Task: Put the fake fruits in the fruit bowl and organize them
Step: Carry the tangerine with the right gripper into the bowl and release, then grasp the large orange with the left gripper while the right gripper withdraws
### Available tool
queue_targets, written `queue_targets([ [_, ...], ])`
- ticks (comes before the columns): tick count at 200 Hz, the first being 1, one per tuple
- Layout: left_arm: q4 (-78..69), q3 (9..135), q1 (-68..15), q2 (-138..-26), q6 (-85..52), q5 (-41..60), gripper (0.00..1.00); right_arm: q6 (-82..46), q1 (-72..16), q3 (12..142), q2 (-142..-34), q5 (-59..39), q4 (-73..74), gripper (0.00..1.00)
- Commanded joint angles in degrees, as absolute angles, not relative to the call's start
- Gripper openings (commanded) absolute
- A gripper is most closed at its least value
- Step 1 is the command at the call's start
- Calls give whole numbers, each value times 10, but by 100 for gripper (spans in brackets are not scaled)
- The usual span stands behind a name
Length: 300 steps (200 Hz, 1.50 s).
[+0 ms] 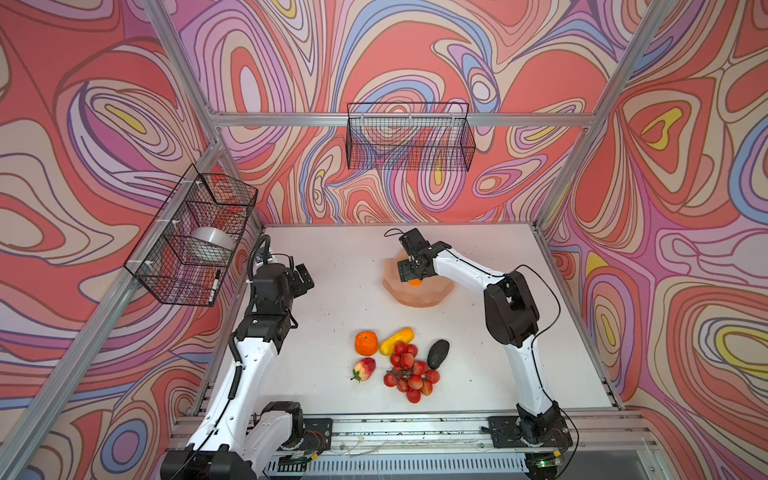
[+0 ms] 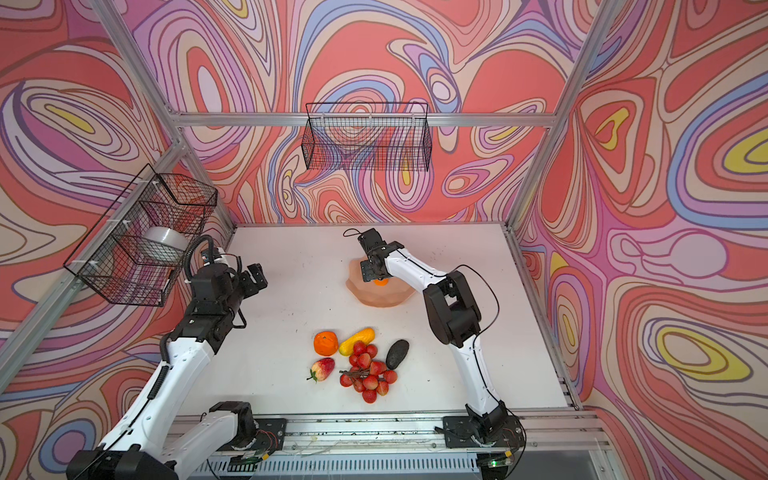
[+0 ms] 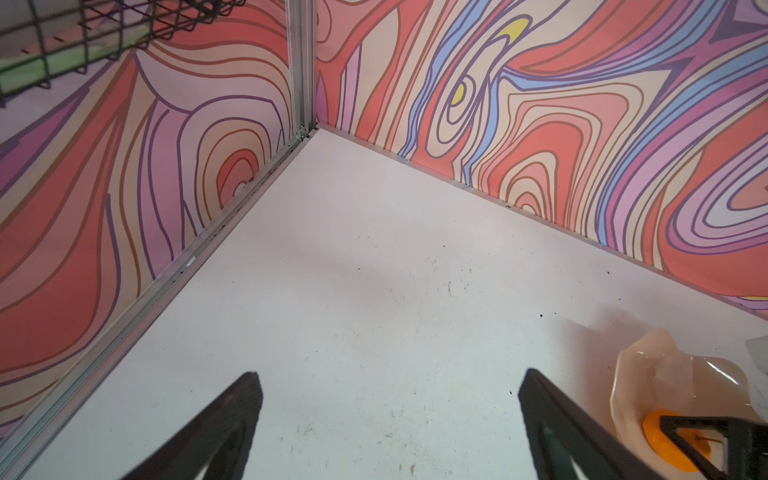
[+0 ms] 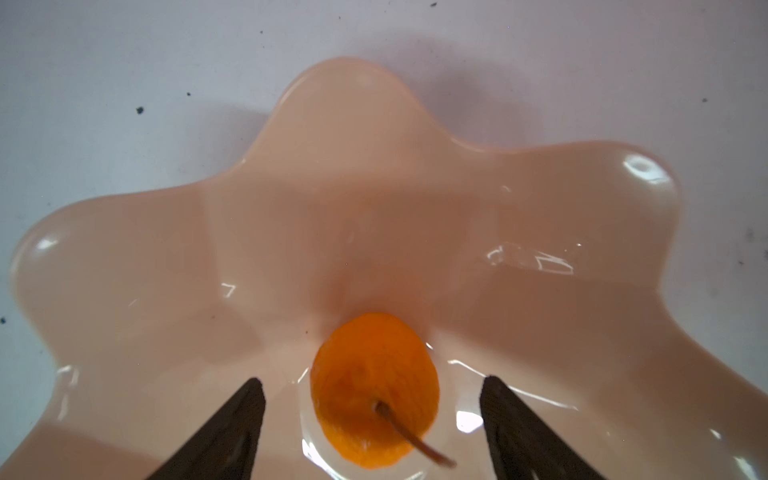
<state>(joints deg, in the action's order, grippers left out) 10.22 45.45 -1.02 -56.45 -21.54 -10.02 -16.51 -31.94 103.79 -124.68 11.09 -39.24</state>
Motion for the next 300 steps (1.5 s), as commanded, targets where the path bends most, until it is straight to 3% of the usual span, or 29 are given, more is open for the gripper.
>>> queue_targets([
  [1,155,493,-6,-578,-195,-61,94,-198,-317,969,-1108,124,-320,90],
  [47,336,566,-40,-639,-209,73,86,-278,-317,705,-867,133,-230,97],
  [83,426,554,-188,-636,-255,31,85,-337,-318,553,-733,165,-237,98],
  [127,470,502,-292,-622,-331,22,85,-378,-317,469,-637,171,-243,98],
  [202,405,468,-349,-660,-379,32,86,-355,-318,484,-653,164,-245,98],
  [300,339,479,-362,-771,-369,38,89,-383,-318,437,-611,159,-238,98],
])
